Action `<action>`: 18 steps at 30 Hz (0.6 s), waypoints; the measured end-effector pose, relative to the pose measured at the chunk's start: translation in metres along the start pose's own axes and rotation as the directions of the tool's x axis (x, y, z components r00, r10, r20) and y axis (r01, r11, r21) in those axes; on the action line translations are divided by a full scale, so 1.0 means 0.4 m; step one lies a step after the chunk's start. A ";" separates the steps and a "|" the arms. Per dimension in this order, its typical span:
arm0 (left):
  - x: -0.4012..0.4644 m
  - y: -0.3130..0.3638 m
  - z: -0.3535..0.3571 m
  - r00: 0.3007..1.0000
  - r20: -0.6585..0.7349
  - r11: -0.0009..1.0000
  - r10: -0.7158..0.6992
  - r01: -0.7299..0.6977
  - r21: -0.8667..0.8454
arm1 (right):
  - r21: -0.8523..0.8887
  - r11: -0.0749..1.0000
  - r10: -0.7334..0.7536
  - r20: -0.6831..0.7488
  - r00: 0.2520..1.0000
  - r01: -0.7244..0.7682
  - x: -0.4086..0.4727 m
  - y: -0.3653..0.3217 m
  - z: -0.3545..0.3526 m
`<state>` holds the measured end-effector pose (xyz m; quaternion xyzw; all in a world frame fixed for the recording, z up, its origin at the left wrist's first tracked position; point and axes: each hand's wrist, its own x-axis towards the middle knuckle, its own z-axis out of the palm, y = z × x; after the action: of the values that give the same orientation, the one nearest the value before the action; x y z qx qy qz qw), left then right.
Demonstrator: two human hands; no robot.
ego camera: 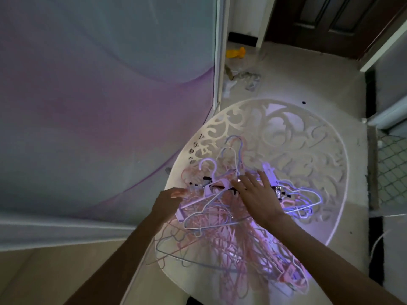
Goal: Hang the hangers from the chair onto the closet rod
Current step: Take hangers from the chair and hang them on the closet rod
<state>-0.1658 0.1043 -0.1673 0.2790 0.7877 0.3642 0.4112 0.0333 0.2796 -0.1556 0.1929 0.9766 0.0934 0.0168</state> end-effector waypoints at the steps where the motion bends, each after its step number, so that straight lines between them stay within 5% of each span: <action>1: -0.004 -0.014 0.002 0.999 0.000 0.999 -0.040 0.040 0.027 | -0.006 1.000 -0.008 -0.019 1.000 0.008 -0.001 -0.003 0.016; 4: -0.002 -0.043 0.030 0.991 -0.039 0.960 -0.131 0.137 0.244 | -0.008 1.000 -0.021 -0.100 0.995 0.021 0.022 0.003 0.053; 7: 0.015 -0.072 0.074 0.999 -0.042 0.886 0.021 0.001 0.464 | 0.031 0.996 -0.078 -0.068 0.995 0.081 0.040 0.012 0.081; 13: -0.007 -0.011 0.122 0.973 -0.123 0.909 0.197 -0.135 0.394 | 0.283 0.959 0.061 -0.234 0.970 0.008 0.032 0.026 0.065; 18: -0.005 0.104 0.121 0.881 -0.187 0.766 0.434 -0.251 0.591 | 0.347 0.938 0.135 -0.305 0.943 -0.022 -0.006 0.068 0.031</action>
<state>-0.1180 0.1436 -0.1521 0.4647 0.8479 0.2310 0.1086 0.0467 0.3054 -0.1625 0.2143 0.9588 -0.0449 -0.1811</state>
